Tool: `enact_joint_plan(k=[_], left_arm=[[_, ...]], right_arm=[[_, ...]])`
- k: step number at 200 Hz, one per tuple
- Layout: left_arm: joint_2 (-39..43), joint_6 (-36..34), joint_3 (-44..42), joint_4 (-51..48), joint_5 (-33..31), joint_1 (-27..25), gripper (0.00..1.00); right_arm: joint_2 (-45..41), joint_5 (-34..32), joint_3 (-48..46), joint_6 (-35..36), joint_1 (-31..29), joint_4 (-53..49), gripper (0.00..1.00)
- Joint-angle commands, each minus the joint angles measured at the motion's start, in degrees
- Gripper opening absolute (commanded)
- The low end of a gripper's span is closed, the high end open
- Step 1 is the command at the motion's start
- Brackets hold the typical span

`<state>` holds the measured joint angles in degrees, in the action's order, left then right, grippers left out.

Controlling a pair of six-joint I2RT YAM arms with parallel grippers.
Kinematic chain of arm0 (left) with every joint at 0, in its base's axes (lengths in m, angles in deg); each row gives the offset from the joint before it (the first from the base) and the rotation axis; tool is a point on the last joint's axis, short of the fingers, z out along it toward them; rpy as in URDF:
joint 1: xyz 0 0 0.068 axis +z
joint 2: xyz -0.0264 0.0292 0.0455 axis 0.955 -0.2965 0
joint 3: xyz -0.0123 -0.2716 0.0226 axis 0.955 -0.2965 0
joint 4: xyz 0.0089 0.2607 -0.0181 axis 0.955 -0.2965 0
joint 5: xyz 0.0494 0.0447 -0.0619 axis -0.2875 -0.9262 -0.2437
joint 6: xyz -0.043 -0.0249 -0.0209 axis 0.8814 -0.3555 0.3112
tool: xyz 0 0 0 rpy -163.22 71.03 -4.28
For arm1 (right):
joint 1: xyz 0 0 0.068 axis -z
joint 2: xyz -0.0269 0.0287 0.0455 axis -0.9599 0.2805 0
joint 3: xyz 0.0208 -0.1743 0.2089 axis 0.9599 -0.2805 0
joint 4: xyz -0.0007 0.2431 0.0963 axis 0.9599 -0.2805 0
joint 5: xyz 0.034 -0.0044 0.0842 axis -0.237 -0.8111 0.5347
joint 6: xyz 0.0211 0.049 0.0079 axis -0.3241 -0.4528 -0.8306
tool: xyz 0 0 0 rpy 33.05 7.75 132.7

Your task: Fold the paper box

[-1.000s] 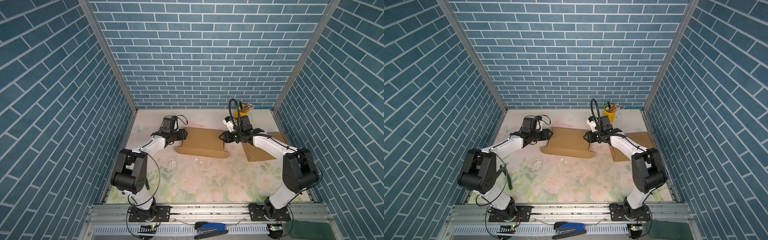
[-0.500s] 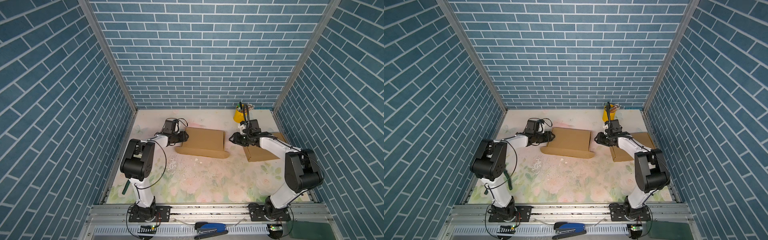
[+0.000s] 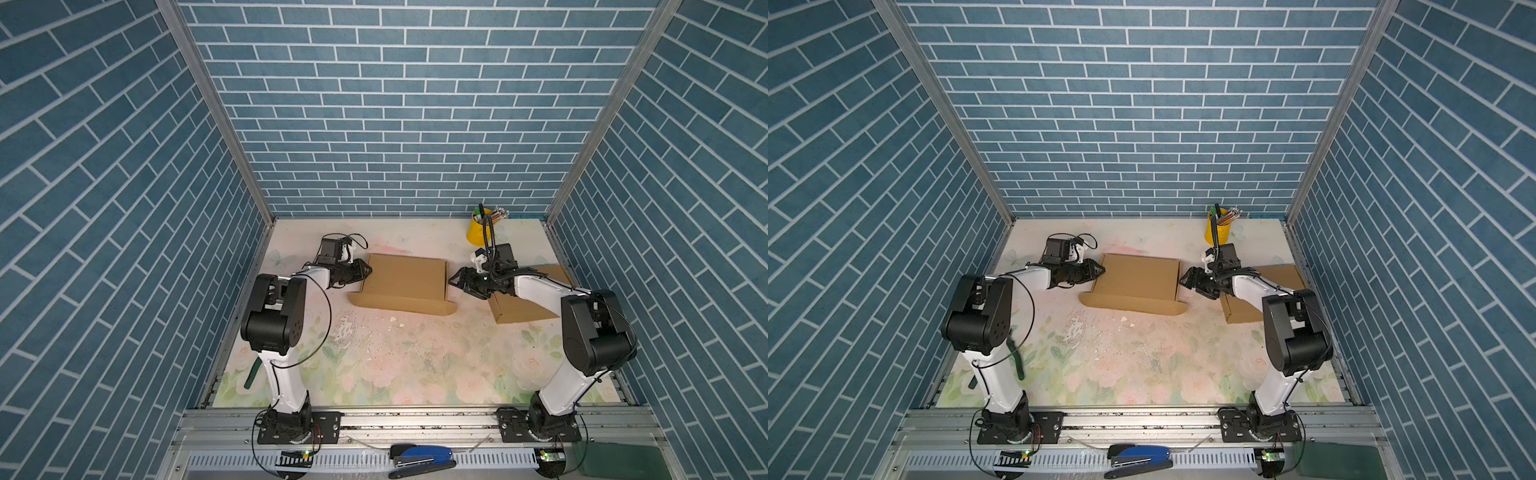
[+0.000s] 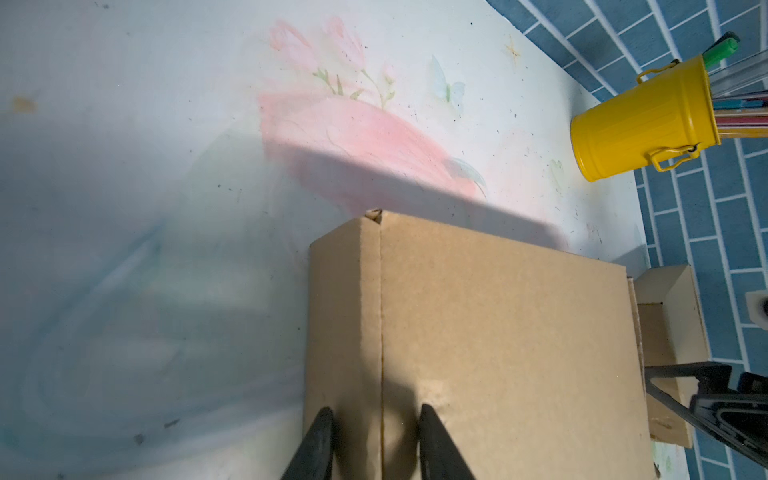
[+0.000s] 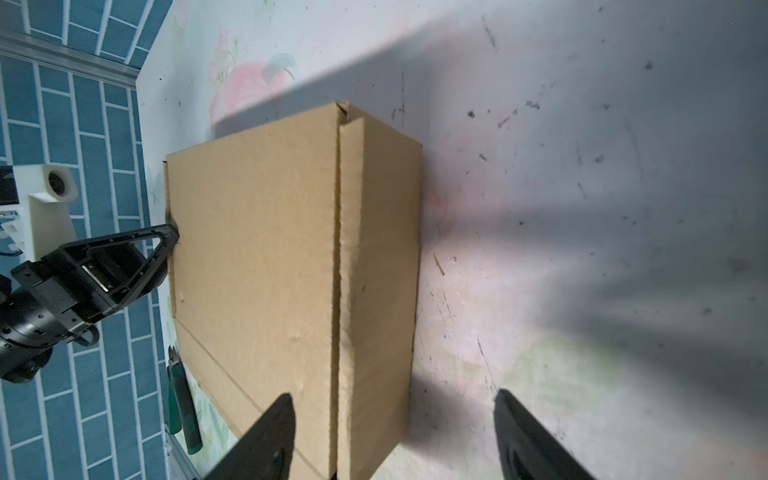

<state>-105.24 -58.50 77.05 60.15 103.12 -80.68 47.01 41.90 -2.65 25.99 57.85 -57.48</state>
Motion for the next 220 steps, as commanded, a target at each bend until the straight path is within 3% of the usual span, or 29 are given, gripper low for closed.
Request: enact_joint_plan(k=[1,70,127,163,220], left_arm=[[-3.1,-0.8,0.4,-6.6,-0.5,1.8,0.30],[-5.5,-2.2,2.8,-13.3,-1.0,3.9,0.22],[-6.3,-2.1,3.4,-13.8,-0.9,4.1,0.22],[-6.3,-2.1,3.3,-13.9,-1.2,4.1,0.22],[-5.9,-2.2,3.0,-13.2,-1.3,4.0,0.24]], right_arm=[[0.9,3.3,-1.6,-3.7,0.2,2.7,0.80],[3.3,6.6,-2.9,-10.3,-0.5,10.3,0.86],[6.9,9.2,-2.3,-14.6,-2.2,15.8,0.87],[9.3,10.6,-1.3,-17.4,-3.9,20.0,0.84],[11.2,12.1,-1.4,-22.1,-5.9,26.4,0.72]])
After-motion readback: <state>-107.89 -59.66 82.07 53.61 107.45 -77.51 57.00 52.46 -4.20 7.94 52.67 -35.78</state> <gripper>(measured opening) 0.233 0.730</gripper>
